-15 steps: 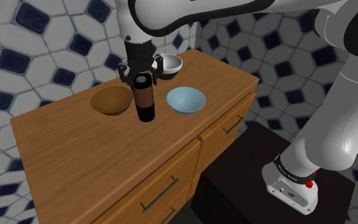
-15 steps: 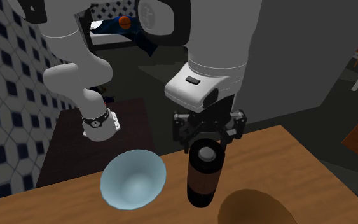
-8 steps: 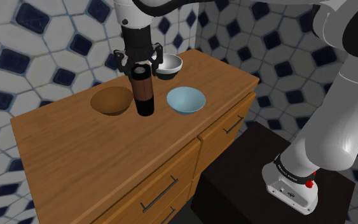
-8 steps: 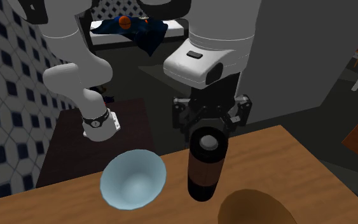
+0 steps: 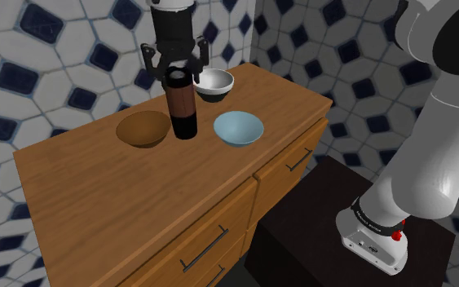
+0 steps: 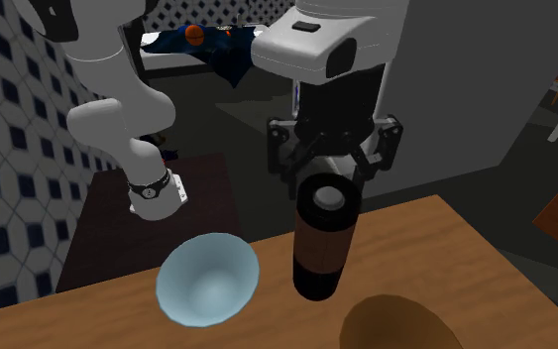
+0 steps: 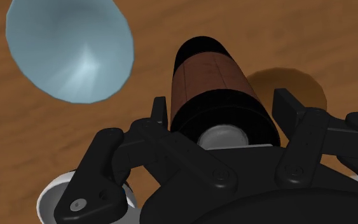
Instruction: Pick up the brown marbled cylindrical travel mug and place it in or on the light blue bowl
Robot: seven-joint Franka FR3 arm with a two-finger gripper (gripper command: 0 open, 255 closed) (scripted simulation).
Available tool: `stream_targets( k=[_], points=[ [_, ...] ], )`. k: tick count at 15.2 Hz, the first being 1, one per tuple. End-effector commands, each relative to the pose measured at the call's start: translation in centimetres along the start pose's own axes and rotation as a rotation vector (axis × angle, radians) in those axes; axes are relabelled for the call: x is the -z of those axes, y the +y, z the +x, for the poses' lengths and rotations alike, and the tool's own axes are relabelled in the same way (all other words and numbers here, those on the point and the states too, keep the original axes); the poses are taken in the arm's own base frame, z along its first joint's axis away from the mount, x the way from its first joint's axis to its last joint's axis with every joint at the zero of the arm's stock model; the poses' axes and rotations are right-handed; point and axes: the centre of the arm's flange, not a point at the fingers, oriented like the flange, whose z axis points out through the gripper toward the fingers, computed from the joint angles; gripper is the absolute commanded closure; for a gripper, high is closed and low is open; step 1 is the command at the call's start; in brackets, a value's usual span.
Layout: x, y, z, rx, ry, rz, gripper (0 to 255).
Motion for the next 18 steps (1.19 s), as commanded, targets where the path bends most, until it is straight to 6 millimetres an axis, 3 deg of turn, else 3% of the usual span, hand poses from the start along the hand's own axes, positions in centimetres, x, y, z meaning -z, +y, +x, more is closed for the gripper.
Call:
stream_targets(
  k=[1,10,18],
  points=[
    [1.0,0.0,0.1,0.0,0.001,0.0,255],
    [5.6,0.0,0.2,0.0,0.001,0.0,255],
    [10.0,9.5,-1.3,0.0,0.001,0.0,255]
  ],
)
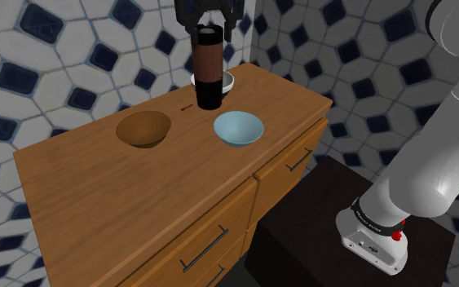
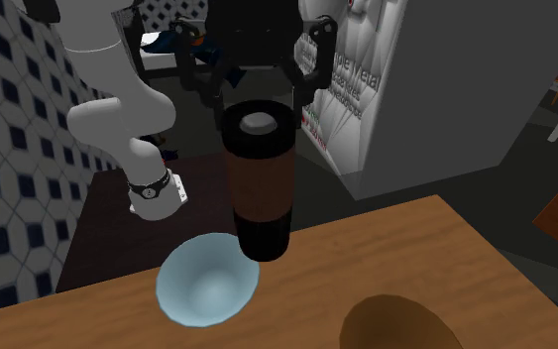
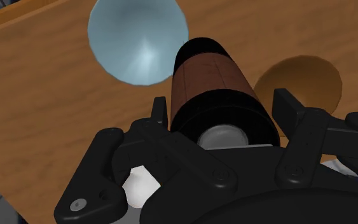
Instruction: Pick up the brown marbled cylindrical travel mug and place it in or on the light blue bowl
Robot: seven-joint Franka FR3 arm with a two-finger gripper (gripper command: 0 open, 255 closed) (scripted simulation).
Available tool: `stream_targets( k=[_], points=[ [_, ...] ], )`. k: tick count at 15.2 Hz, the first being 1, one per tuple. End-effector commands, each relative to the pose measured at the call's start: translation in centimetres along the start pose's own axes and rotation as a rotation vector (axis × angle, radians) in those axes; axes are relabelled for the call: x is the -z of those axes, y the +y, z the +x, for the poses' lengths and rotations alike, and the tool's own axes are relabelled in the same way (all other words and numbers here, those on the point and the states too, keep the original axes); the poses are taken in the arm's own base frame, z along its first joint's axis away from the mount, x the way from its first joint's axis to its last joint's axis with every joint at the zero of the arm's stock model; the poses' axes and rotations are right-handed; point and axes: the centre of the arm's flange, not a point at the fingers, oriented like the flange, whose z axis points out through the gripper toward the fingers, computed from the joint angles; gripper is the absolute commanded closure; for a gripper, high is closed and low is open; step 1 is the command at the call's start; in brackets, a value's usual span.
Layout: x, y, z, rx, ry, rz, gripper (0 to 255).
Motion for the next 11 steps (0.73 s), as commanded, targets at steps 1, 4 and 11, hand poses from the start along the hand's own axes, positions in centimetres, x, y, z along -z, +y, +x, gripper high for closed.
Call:
stream_targets(
  k=[1,4,11],
  points=[
    [1.2,2.7,-0.3,0.001,0.0,0.001,255],
    [2.8,6.3,-0.9,0.001,0.0,0.001,255],
    [2.5,10.0,-1.6,0.001,0.0,0.001,255]
  ],
)
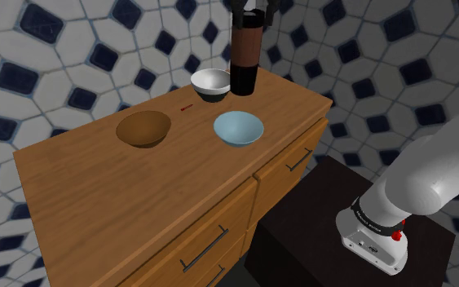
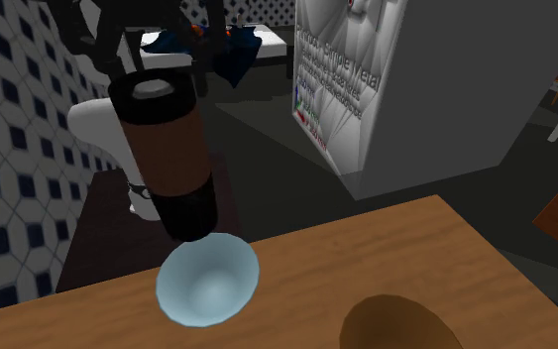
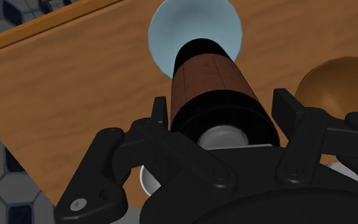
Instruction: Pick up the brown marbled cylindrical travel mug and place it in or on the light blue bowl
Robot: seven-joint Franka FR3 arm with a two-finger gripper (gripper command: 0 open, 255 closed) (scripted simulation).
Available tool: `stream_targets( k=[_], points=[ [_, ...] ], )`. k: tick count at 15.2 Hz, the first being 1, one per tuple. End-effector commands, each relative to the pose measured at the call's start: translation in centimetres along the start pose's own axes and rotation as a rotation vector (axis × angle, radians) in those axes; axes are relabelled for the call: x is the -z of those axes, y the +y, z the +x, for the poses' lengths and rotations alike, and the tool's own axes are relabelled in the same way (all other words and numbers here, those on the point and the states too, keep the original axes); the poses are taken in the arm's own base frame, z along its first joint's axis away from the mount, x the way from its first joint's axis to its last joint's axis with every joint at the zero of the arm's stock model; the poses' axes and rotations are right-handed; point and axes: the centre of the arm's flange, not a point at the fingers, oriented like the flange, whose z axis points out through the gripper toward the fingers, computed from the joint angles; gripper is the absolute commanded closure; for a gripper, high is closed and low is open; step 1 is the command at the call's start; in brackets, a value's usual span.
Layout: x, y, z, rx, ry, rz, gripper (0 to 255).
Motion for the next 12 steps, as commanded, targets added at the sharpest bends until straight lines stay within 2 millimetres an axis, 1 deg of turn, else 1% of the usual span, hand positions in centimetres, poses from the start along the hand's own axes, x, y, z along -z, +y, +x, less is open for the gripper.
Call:
stream_targets(
  k=[1,12],
  points=[
    [-1.0,0.1,0.0,0.0,0.001,0.001,255],
    [-6.8,0.0,-0.2,0.0,0.001,0.001,255]
  ],
)
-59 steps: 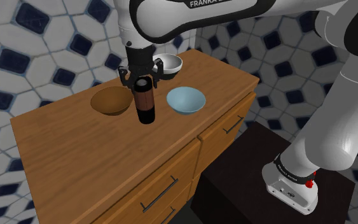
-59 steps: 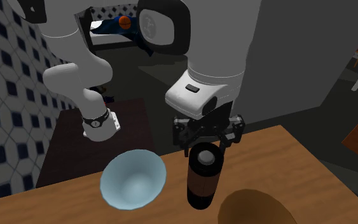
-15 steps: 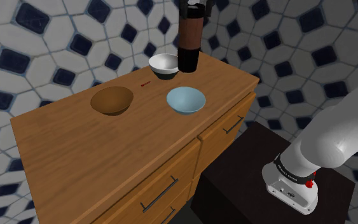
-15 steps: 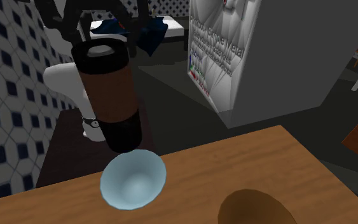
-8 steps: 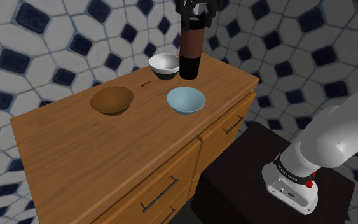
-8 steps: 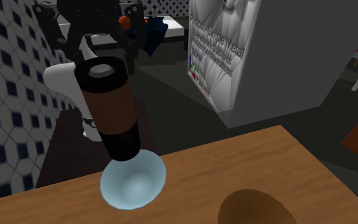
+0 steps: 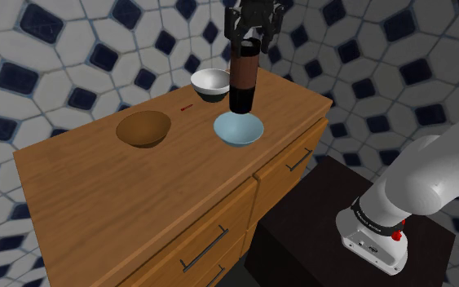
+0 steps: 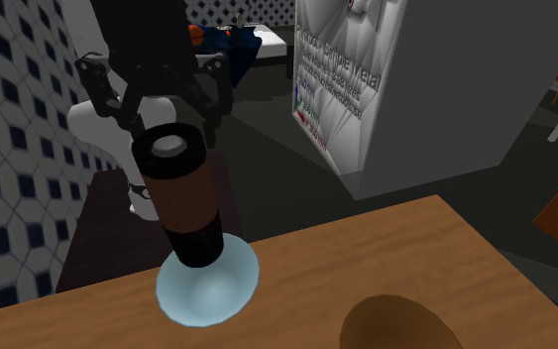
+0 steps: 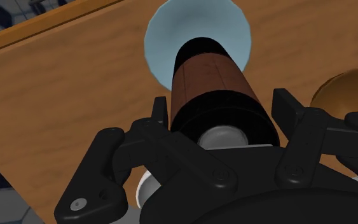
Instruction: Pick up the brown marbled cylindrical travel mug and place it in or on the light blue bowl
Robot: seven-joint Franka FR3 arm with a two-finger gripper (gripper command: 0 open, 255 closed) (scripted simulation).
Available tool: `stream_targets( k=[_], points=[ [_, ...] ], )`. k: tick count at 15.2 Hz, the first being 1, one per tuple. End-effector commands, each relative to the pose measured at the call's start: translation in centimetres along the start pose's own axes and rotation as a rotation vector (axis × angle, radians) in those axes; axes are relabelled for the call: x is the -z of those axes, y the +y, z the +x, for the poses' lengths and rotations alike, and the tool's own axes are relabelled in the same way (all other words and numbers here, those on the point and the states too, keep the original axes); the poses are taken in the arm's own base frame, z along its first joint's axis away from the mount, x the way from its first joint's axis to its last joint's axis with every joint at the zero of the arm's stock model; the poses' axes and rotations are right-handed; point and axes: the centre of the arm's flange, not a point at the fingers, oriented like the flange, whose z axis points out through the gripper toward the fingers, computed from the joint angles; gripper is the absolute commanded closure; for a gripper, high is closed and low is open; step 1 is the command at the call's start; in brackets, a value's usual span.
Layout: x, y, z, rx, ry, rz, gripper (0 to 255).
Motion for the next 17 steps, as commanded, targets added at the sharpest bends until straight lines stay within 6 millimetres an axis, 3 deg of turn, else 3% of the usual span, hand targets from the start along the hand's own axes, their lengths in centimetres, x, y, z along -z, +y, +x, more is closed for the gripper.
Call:
stream_targets(
  k=[1,13,17],
  points=[
    [-1.0,0.0,-0.1,0.0,0.002,0.001,255],
    [-7.4,0.0,-0.3,0.0,0.002,0.001,255],
    [-7.4,0.0,-0.3,0.0,0.002,0.001,255]
  ],
)
